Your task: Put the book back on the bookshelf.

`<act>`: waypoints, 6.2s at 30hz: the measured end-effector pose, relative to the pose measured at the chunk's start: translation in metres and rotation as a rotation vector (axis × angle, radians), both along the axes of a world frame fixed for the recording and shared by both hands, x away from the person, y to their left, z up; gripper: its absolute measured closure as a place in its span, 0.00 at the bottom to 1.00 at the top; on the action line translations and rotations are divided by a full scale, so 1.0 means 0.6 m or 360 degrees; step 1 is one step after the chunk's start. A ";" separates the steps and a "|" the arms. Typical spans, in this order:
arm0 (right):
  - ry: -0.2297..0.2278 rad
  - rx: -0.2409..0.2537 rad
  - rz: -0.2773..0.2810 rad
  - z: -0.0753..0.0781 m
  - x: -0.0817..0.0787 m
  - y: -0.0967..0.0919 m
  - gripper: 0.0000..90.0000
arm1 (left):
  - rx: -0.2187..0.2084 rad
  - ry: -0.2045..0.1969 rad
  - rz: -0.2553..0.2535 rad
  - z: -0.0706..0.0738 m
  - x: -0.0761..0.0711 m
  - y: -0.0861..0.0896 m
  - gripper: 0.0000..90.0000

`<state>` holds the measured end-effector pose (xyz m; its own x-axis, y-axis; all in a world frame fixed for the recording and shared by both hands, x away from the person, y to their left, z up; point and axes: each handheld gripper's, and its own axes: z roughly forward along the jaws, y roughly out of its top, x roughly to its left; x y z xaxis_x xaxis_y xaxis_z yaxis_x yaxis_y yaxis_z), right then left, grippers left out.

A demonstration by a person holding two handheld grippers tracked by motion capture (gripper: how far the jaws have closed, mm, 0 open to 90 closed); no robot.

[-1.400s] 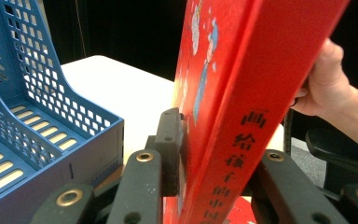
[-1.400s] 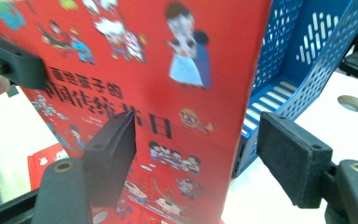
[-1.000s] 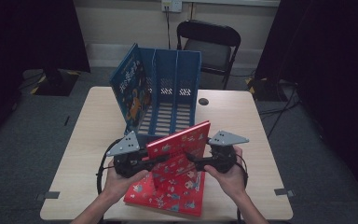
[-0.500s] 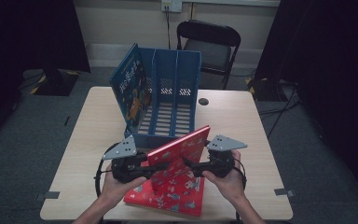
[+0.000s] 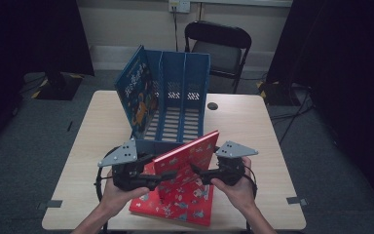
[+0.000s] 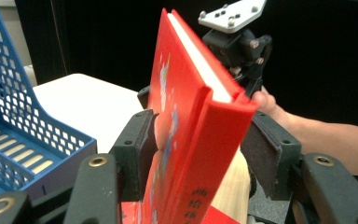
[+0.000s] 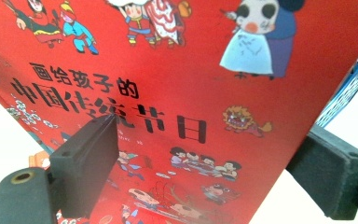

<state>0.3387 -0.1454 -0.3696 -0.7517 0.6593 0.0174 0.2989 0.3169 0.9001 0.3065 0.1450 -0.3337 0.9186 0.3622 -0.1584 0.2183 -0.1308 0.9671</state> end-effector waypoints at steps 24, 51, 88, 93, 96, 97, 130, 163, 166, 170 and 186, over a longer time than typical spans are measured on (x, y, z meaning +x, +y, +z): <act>-0.0008 -0.0012 -0.0005 -0.002 0.000 -0.001 0.16 | -0.0267 0.0108 0.0163 0.032 0.025 0.087 0.40; 0.0007 -0.0020 0.0009 0.007 0.003 0.002 0.15 | 0.0122 0.0222 0.0197 -0.049 0.058 0.032 0.48; 0.0026 0.0008 0.0142 0.008 0.047 0.083 0.28 | 0.0183 0.0344 0.0104 -0.093 0.069 0.046 0.38; 0.0021 0.0009 0.0157 0.014 0.051 0.103 0.28 | 0.0136 0.0374 0.0136 -0.100 0.072 0.063 0.34; 0.0025 0.0016 0.0168 0.018 0.057 0.113 0.29 | 0.0123 0.0376 0.0147 -0.101 0.072 0.070 0.33; 0.0020 0.0016 0.0173 0.020 0.058 0.118 0.30 | 0.0114 0.0375 0.0146 -0.101 0.072 0.071 0.32; 0.0085 0.0019 0.0414 -0.010 -0.042 0.069 0.42 | 0.0167 0.0323 0.0216 -0.107 0.051 0.086 0.28; 0.0046 -0.0098 0.0339 -0.057 -0.037 0.143 0.75 | 0.0163 0.0306 0.0462 -0.112 0.061 0.114 0.24; 0.0013 -0.0101 0.0303 -0.057 -0.037 0.133 0.80 | 0.0156 0.0298 0.0502 -0.111 0.064 0.121 0.22; 0.0007 -0.0083 0.0295 -0.054 -0.033 0.109 0.87 | 0.0156 0.0296 0.0525 -0.112 0.065 0.123 0.21; 0.0023 0.0004 0.0400 -0.041 -0.046 0.067 0.86 | 0.0258 0.0237 0.0424 -0.123 0.061 0.091 0.29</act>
<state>0.3110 -0.1053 -0.3944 -0.8915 0.4519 0.0309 0.2240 0.3806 0.8972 0.3430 0.1994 -0.4074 0.7595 0.6174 -0.2048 0.4029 -0.1994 0.8933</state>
